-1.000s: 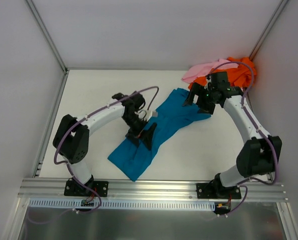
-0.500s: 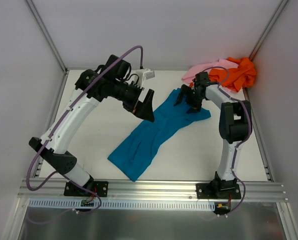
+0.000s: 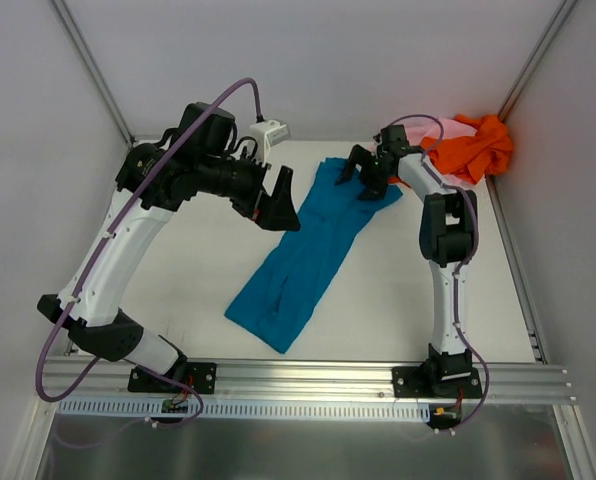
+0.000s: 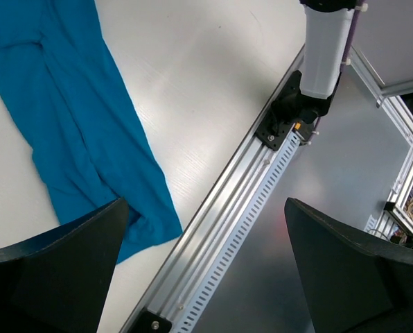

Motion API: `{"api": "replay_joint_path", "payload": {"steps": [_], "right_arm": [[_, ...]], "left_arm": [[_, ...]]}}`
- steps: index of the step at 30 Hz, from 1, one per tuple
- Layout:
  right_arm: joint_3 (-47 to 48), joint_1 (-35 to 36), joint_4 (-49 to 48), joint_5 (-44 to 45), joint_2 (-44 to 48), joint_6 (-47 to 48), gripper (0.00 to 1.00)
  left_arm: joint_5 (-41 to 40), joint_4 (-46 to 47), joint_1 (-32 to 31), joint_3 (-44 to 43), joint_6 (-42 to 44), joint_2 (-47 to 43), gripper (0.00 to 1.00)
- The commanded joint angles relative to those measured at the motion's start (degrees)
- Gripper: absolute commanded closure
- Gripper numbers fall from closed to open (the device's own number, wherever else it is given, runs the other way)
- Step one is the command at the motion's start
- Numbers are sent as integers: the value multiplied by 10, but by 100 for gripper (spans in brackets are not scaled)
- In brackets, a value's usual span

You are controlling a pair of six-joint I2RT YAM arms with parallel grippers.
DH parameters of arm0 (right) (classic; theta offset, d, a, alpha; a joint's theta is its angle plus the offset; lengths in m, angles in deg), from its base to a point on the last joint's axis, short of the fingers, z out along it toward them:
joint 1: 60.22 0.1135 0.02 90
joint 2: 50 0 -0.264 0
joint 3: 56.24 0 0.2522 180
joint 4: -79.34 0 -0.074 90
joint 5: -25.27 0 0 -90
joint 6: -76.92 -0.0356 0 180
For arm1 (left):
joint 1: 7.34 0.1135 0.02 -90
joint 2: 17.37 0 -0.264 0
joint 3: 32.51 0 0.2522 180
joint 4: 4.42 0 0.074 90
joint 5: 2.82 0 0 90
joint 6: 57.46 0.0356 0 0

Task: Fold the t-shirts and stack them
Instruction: Rotate the tshirt 90 degrees

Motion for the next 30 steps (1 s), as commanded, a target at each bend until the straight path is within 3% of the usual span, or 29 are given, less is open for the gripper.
{"api": "replay_joint_path", "payload": {"steps": [1,6,8,15,17,24,27,30], "right_arm": [[112,15,-12,-33,-77,-18,1],[293,27,-49,-86,-197,-82,0],[306,27,-129,-121,-220,-124,0],[380,34,-388,-234,-343,-399,0],[370,37,-436,-247,-342,-423,1],[287,24,-427,-315,-216,-375,1],[219,11,-353,-309,-89,-281,1],[195,-1,-206,-276,44,-144,0]], "left_arm": [[-17,-23,7,4,-2,-9,1],[-25,-29,17,29,-4,-18,1],[-29,-28,25,41,-7,-20,1],[-27,-16,47,71,-13,-28,1],[-26,-11,51,82,-10,-29,1],[-36,72,66,171,-9,-44,1],[-31,149,66,240,-18,-62,1],[-22,230,67,304,-28,-78,1]]}}
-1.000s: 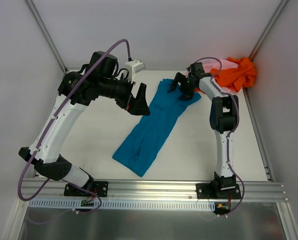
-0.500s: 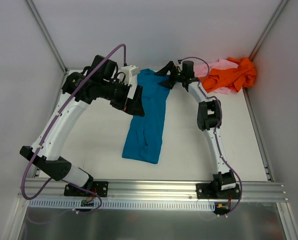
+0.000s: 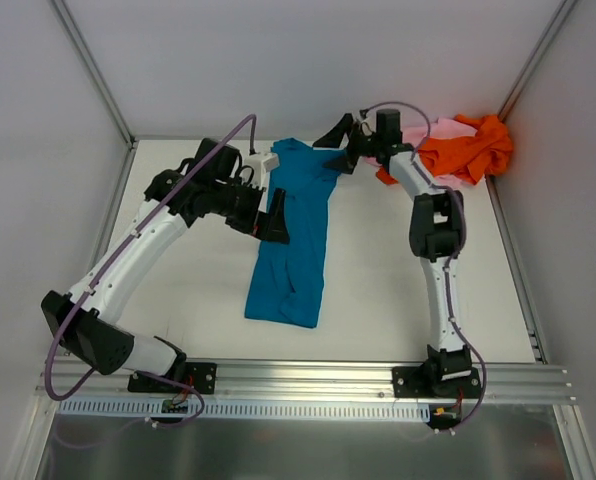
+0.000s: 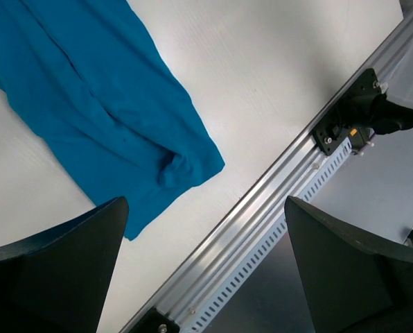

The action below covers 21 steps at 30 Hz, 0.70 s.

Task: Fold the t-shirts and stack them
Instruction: Rotate the tshirt 90 degrees

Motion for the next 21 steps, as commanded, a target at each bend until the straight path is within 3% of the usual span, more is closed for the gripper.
{"api": "replay_joint_path", "payload": {"steps": [1,5,10,17,21], "right_arm": [[-2,-19,145,7,238,164,1],[-88,-29,242,50,405,266,1],[-305,-15,338,92,529,315,0],[-539,69,359,153,648,333,0],[-593,70,341,176,685,321,1]], "left_arm": [[11,117,6,53,-18,-29,1],[18,160,6,76,-12,-15,1],[-9,67,6,38,-4,64,1],[43,-25,4,75,-25,165,1],[77,-60,-22,101,-22,197,1]]}}
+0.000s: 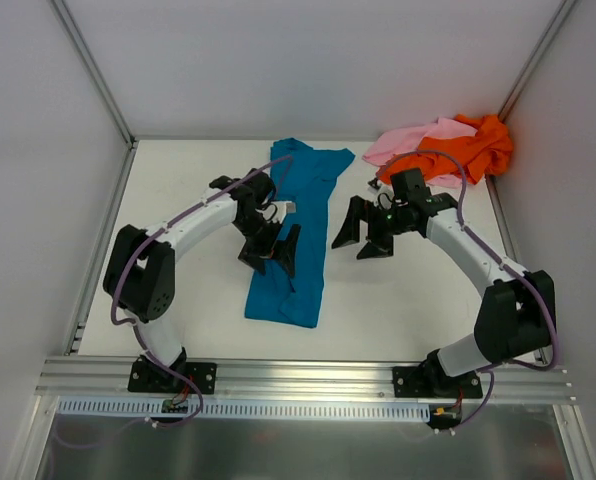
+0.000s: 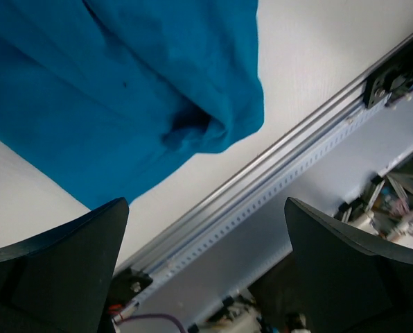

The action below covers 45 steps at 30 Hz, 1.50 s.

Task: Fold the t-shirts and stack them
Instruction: Rotate the tshirt 90 degrees

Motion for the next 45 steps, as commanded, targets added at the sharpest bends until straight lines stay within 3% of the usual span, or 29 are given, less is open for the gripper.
{"api": "replay_joint_path", "payload": {"steps": [1,10,18,24,31,45], "right_arm": [[5,-2,6,32,48,17,0],[3,-1,5,39,37,19,0],[-141,35,-88,16,73,-44,1],[-132,134,-137,23,23,-87,0],[-95,215,-159,36,-43,-109,0],[-89,274,-248,22,-186,-136,1]], "left_arm": [[45,-70,-20,18,-10,1,1],[94,-8,-26,161,-42,-79,1],[33,32,-26,266,-75,-185,1],[-39,66,-16,247,-119,-294,1],[-65,41,-10,246,-135,-338,1],[-98,-7,-8,217,-138,-376,1]]}}
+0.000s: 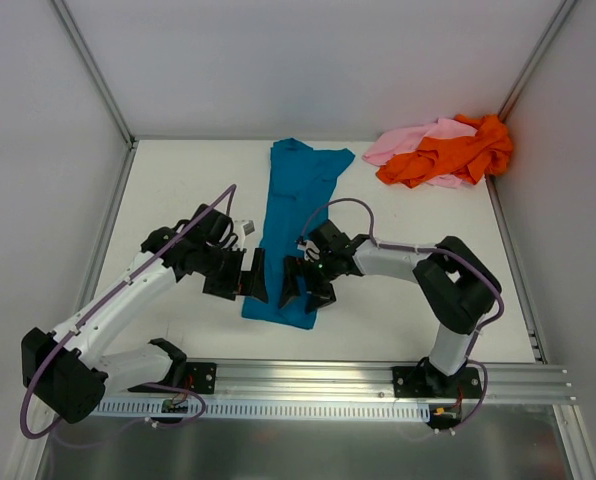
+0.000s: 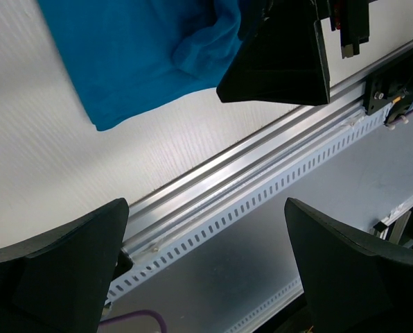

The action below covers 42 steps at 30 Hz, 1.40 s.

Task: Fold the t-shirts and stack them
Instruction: Rotate the tshirt 90 degrees

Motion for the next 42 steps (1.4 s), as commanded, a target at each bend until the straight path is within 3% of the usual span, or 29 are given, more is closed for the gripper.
{"api": "replay_joint_path", "payload": {"steps": [1,10,20,30,31,33,34,38,40,42], "right_arm": [[16,15,-41,-4,-24,-10,0],[-10,6,43,71,6,62,0],[-55,-62,94,101,71,109,1],[-45,-68,117,104,96,97,0],[-43,-68,117,103,97,96,3],[-41,-68,119,99,95,96,18],[-38,-67,119,96,93,96,18],[-15,-59,147,78,106,97,10],[-5,-57,165,72,137,93,2],[19,-57,199,73,159,92,0]], "left_arm": [[-17,-29,5,-30,-5,-15,1],[-28,-43,6,-38,6,-22,1],[-19,-22,7,-27,11,-11,1],[-9,-3,9,-22,19,6,1],[-9,0,10,-23,19,7,1],[-8,4,10,-22,19,8,1],[-7,7,11,-22,19,9,1],[-5,13,11,-23,20,11,1],[16,23,14,-19,16,11,1],[49,52,17,-4,9,7,1]]}}
